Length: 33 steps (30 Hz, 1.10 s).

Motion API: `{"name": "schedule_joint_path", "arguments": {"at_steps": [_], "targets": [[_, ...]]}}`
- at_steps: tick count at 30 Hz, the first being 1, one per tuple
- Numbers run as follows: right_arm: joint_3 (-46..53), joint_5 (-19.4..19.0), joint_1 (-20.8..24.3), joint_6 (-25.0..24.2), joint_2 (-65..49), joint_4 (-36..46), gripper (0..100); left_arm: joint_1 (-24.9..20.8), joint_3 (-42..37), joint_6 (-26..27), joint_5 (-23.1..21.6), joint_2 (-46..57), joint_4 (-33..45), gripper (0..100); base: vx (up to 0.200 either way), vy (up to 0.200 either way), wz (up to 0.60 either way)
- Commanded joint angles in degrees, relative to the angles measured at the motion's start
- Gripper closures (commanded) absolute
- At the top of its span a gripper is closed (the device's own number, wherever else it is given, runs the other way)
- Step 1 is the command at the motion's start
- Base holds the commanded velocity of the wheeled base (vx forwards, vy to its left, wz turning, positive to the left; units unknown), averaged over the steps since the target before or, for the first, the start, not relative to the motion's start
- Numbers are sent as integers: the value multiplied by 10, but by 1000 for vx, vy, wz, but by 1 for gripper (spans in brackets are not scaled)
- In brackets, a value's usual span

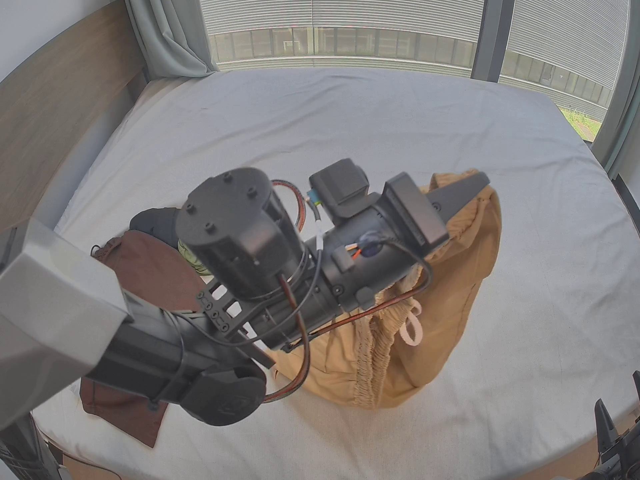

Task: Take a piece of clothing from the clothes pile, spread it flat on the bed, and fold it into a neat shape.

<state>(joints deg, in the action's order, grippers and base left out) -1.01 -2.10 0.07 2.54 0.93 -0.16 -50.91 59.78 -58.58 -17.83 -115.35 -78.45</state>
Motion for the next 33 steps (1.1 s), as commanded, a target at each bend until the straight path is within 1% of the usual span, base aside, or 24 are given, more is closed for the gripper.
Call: {"name": "schedule_joint_path", "arguments": {"at_steps": [1,4,5,6,7,9,11,14,15,16,19,21,23,26,28,29,30,33], "targets": [[10,0,0,0,-9,0,0,-24,77,-18,-1,-8,36,100,0,0,0],[10,0,0,0,-9,0,0,-33,119,-19,3,-4,60,100,0,0,0],[10,0,0,0,-9,0,0,-34,121,-19,3,-4,61,100,0,0,0],[10,0,0,0,-9,0,0,-38,147,-22,5,-1,65,100,0,0,0],[10,0,0,0,-9,0,0,-38,147,-22,5,-1,65,100,0,0,0],[10,0,0,0,-9,0,0,-38,190,-56,18,10,68,100,0,0,0],[10,0,0,0,-9,0,0,-33,197,-83,32,26,74,100,0,0,0],[10,0,0,0,-9,0,0,-17,188,-89,35,42,84,100,0,0,0],[10,0,0,0,-9,0,0,8,176,-89,34,53,88,100,0,0,0],[10,0,0,0,-9,0,0,21,169,-89,32,58,91,100,0,0,0],[10,0,0,0,-9,0,0,60,114,-87,25,76,91,100,0,0,0],[10,0,0,0,-9,0,0,76,75,-81,18,81,88,100,0,0,0],[10,0,0,0,-9,0,0,101,10,-52,-4,78,76,100,0,0,0],[10,0,0,0,-9,0,0,131,-70,-15,-47,65,30,100,0,0,0],[10,0,0,0,-9,0,0,148,-114,-5,-74,47,-15,100,0,0,0],[10,0,0,0,-9,0,0,148,-114,-5,-74,47,-15,100,0,0,0],[10,0,0,0,-9,0,0,162,-143,5,-84,24,-62,100,0,0,0],[10,0,0,0,-9,0,0,179,-165,22,-83,-6,-102,100,0,0,0]]}}
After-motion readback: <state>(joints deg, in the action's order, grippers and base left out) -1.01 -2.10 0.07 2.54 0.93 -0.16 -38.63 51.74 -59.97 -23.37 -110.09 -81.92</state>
